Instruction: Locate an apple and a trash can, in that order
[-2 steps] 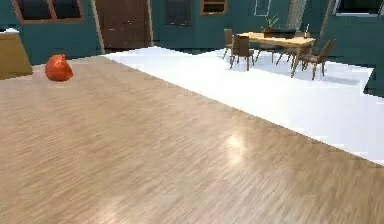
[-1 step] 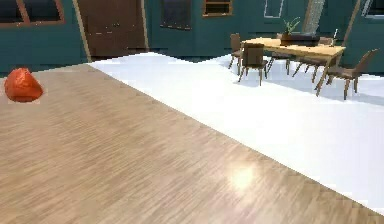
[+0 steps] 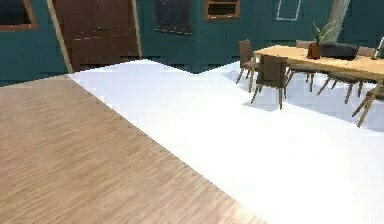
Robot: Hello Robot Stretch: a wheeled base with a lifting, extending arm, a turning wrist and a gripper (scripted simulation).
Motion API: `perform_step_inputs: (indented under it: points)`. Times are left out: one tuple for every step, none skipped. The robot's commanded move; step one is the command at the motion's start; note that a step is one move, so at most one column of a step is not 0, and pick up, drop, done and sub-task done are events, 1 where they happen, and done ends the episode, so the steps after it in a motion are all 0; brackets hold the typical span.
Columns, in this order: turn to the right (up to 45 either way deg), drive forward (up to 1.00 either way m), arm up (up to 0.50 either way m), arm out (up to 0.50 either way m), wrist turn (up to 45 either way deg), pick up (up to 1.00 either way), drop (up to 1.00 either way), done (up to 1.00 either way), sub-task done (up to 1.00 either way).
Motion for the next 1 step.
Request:
perform_step_inputs:
  points:
    - [3.0, 0.00, 0.00, 0.00, 0.0, 0.00, 0.00, 0.00, 0.00]
